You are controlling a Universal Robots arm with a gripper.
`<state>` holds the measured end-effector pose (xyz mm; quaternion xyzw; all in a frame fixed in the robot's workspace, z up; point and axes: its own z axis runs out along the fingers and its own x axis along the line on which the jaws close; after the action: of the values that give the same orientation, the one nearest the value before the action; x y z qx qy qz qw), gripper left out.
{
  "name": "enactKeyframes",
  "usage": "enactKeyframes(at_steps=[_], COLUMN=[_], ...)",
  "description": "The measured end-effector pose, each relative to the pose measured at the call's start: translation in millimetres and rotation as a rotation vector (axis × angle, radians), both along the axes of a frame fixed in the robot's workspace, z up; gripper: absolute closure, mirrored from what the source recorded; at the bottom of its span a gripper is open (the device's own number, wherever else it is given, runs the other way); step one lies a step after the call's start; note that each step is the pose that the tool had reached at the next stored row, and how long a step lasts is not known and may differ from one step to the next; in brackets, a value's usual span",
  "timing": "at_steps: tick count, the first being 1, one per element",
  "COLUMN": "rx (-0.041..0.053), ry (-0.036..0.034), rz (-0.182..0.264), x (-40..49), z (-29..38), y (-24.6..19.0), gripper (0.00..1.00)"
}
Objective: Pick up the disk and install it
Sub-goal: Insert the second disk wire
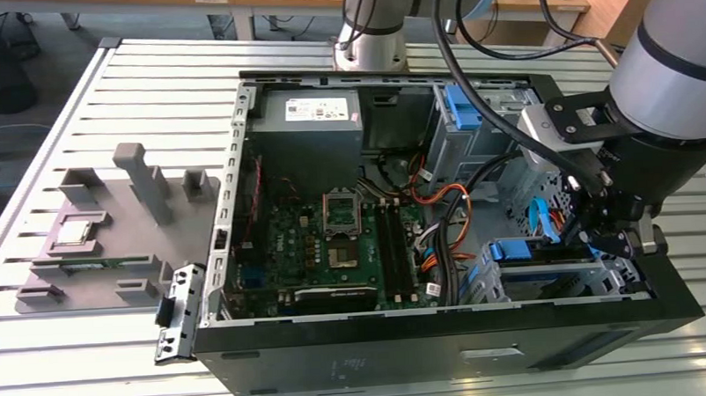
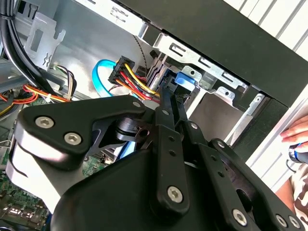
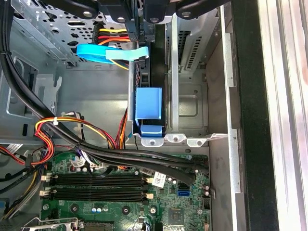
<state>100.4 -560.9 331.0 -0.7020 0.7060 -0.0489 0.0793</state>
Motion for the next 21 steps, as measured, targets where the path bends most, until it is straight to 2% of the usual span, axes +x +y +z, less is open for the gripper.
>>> enactKeyframes(at_steps=[21], rx=[-0.0001], ry=[0.0000], rz=[0.000], x=[-2.3], z=[-0.1], y=[0.0], gripper=[0.83])
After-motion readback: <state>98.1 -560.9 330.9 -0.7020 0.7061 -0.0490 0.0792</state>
